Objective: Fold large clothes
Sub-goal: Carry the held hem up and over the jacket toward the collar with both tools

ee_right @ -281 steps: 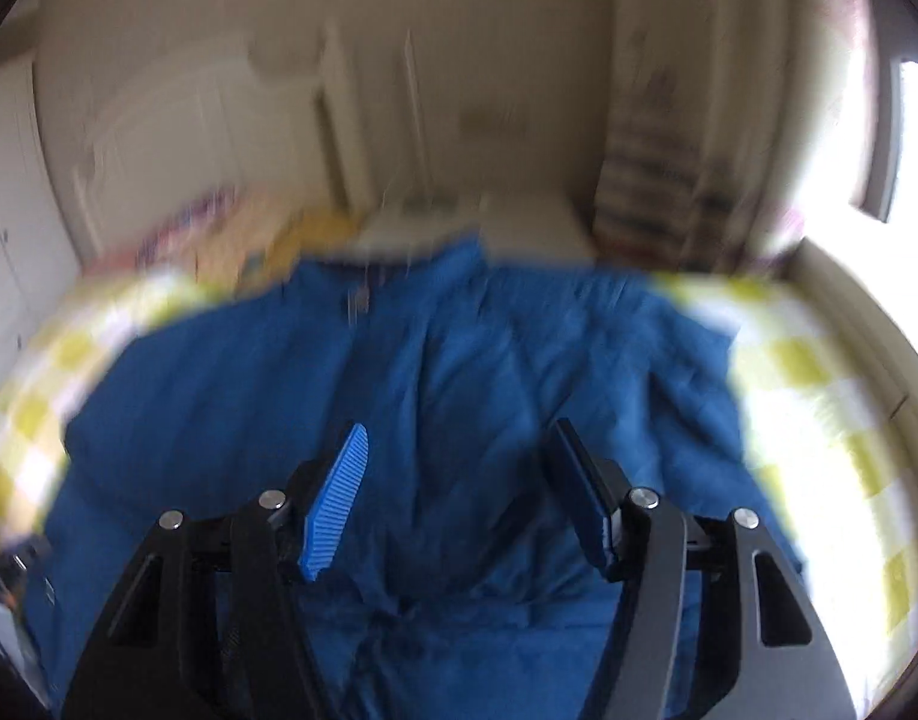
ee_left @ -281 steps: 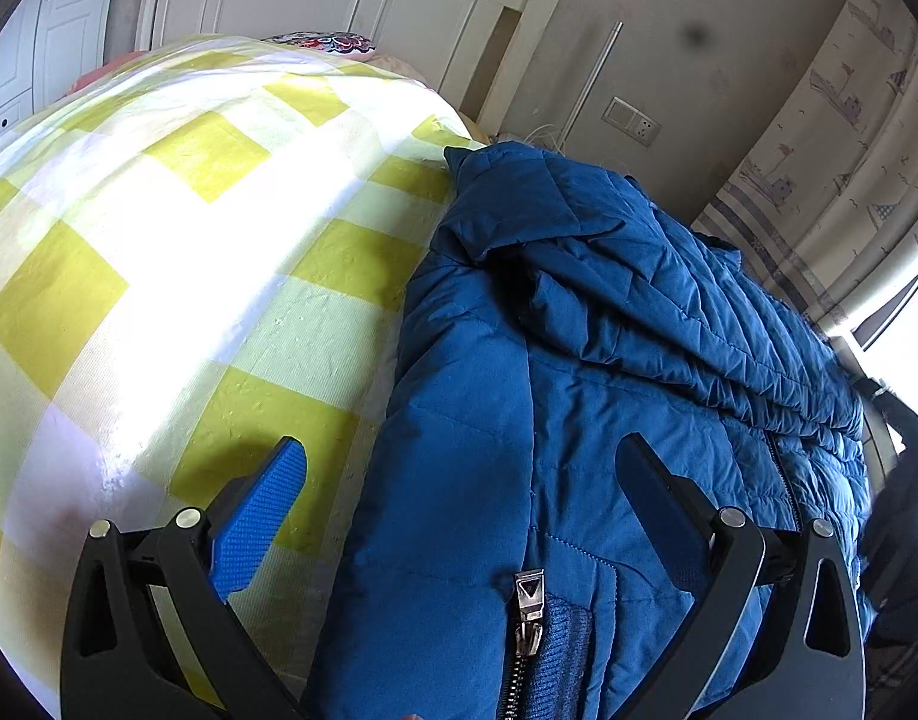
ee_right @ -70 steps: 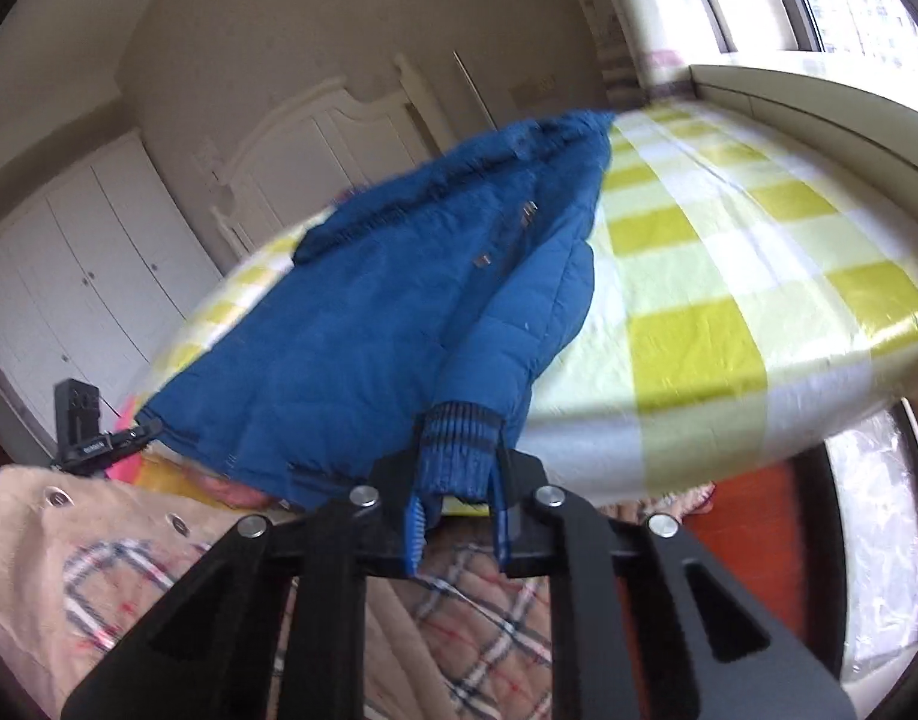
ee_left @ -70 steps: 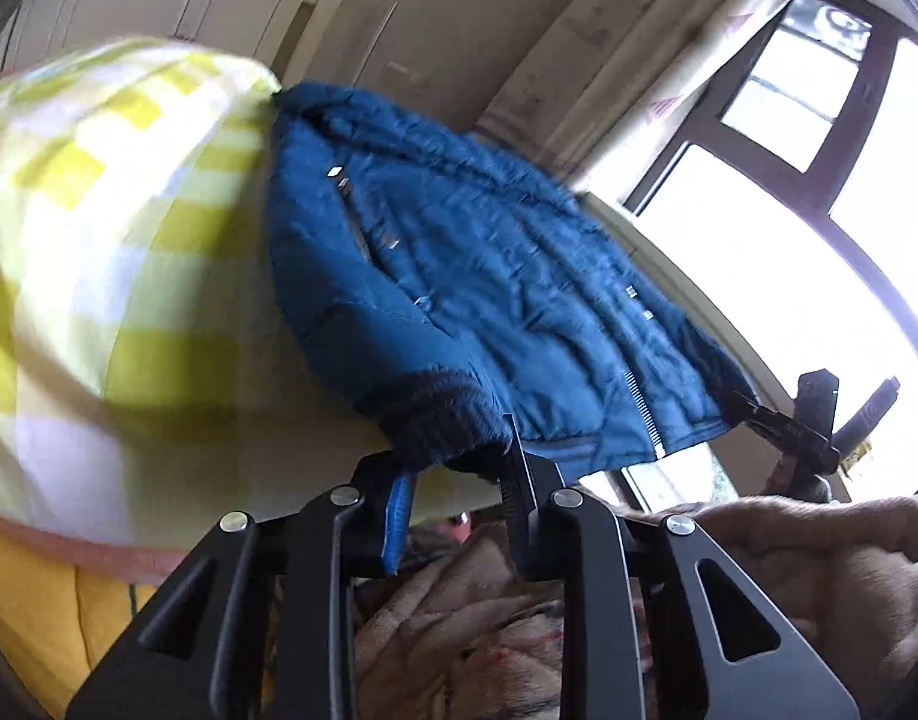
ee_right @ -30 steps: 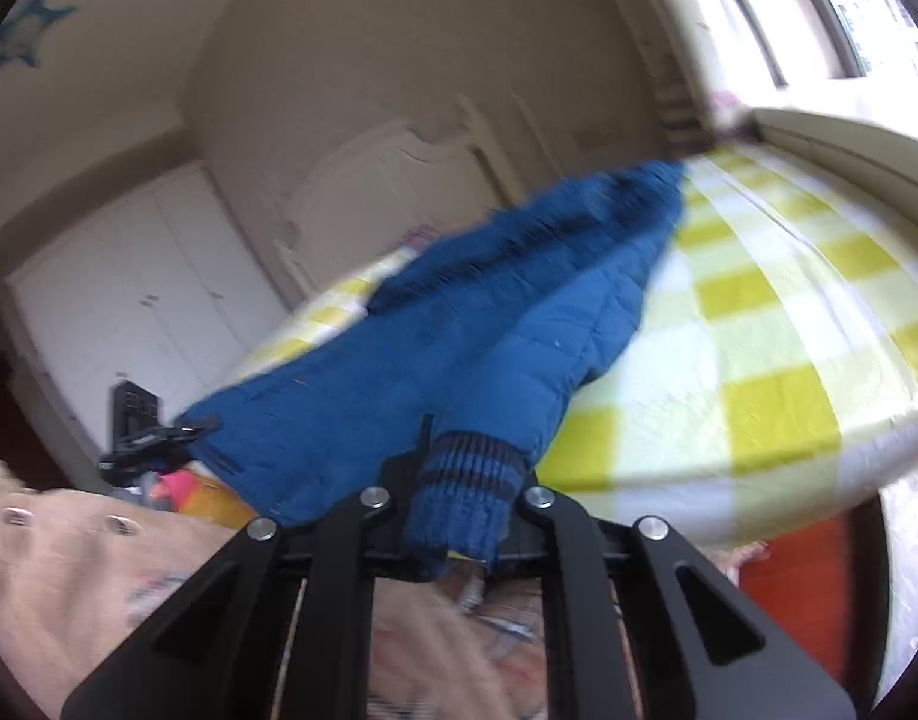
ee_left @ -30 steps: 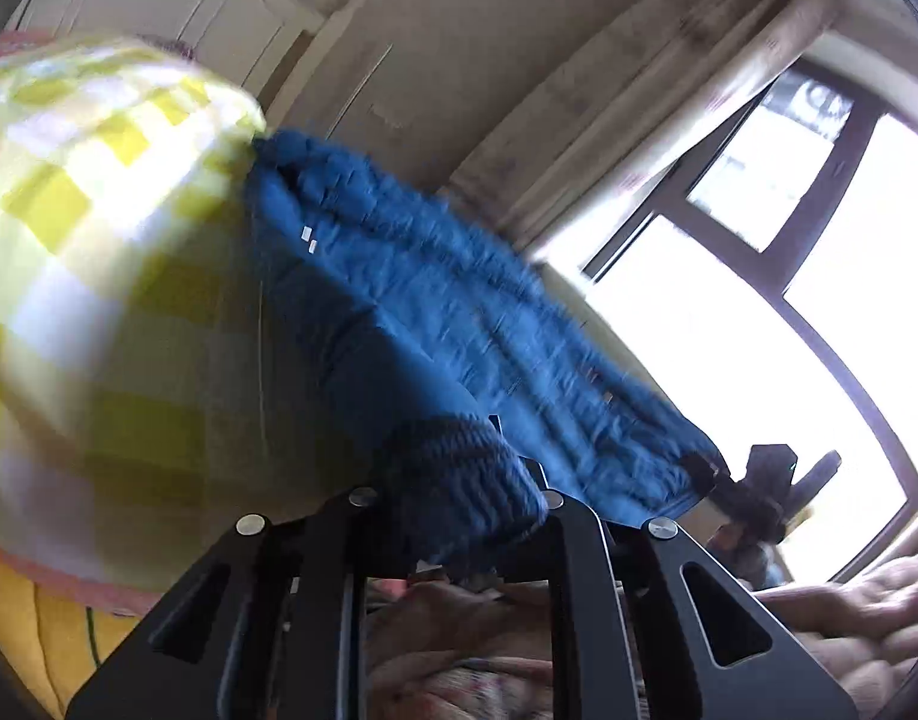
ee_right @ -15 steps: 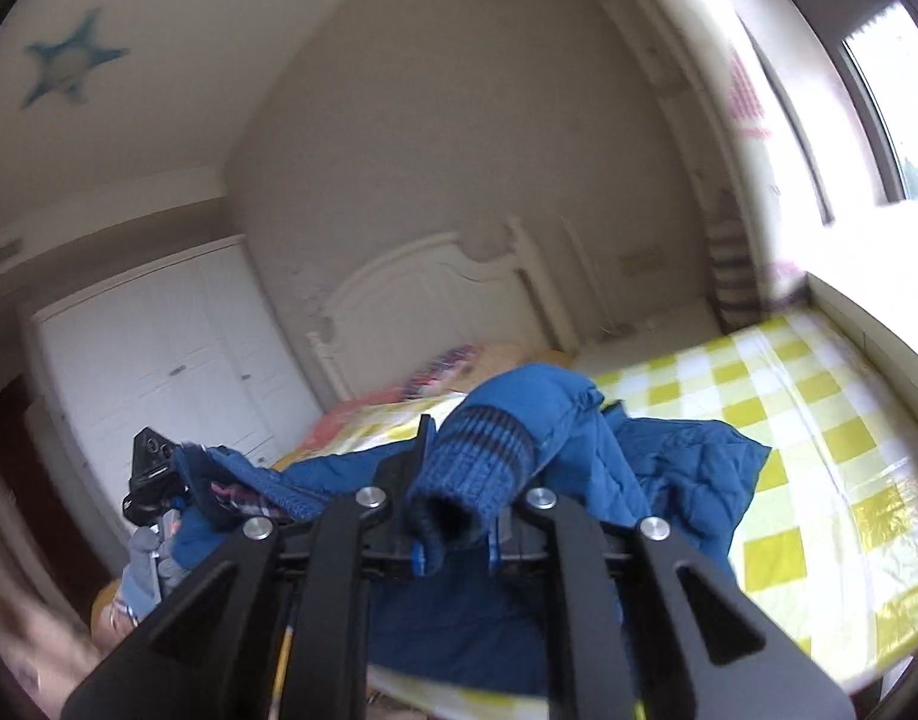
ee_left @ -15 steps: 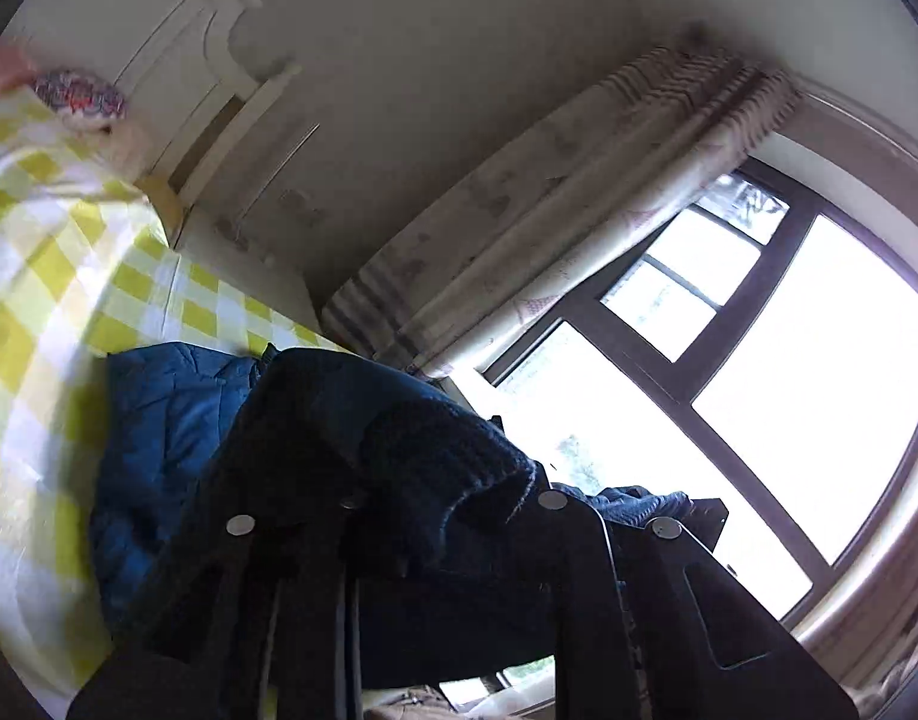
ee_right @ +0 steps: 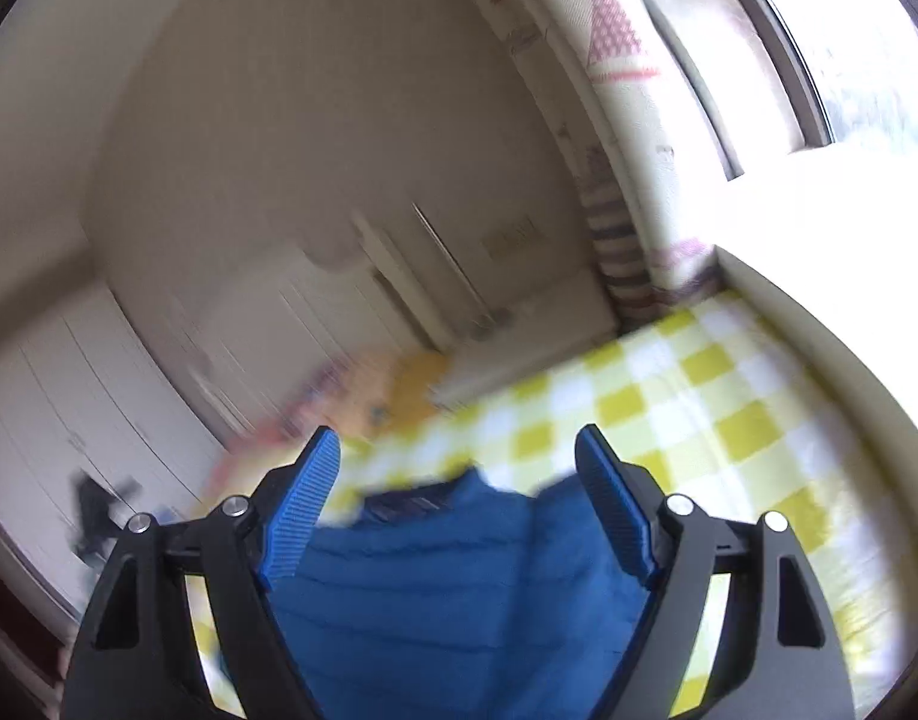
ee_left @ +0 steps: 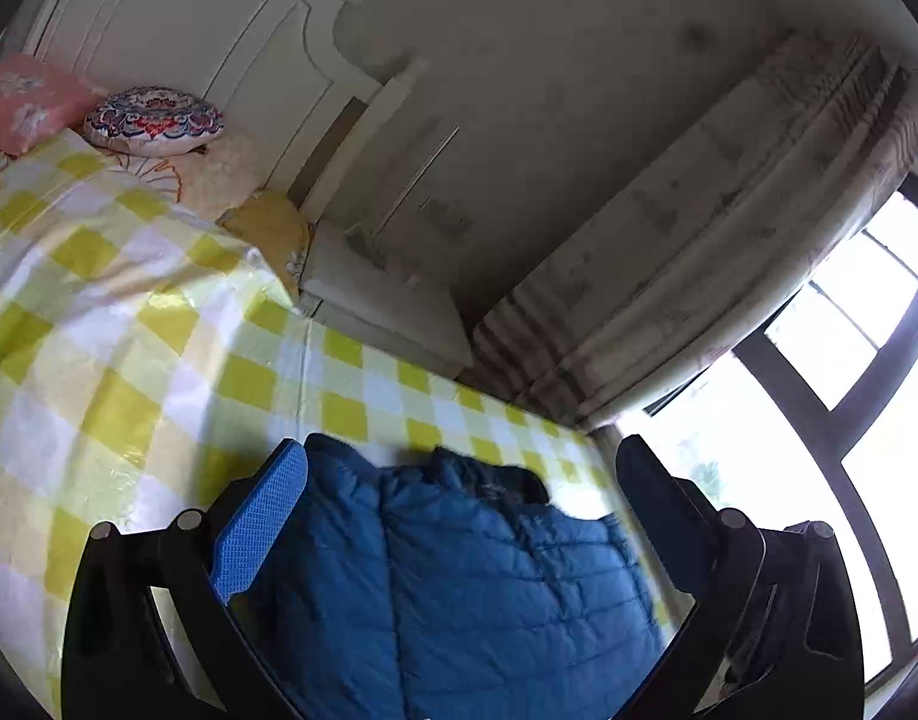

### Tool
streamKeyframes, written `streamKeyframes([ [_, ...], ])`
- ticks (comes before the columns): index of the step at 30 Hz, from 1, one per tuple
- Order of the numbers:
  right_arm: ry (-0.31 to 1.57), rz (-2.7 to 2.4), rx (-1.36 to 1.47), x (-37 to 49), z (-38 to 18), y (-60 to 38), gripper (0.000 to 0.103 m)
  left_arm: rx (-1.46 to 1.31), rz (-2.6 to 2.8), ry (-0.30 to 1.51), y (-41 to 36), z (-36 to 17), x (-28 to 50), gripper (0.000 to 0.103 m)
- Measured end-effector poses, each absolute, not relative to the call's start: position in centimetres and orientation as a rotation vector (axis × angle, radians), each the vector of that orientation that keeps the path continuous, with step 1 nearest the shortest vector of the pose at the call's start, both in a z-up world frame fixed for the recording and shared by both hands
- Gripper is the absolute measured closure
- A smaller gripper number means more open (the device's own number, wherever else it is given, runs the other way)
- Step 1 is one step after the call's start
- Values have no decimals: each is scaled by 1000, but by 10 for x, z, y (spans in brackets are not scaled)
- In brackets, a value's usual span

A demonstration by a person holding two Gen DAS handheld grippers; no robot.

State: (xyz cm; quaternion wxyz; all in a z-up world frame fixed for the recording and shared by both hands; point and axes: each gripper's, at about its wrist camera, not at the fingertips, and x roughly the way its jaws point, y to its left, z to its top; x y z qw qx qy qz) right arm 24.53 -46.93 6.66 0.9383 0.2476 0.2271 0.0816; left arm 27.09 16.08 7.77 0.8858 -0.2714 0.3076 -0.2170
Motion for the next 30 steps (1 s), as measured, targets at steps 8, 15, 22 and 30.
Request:
streamKeyframes([
  [8,774,106,385,316,-30,-452,23,-532,-444,985,138,-43,324,4],
  [15,896,164,380,337,-66,-444,34,-681,-532,1080,133,-85,355,20],
  [22,644,194,174,269,-11,-404,95,-517,-506,822,135,-26,298,94],
  [30,569,102,139,282,53,-414,95,-335,-385,761,104,30,329,94],
])
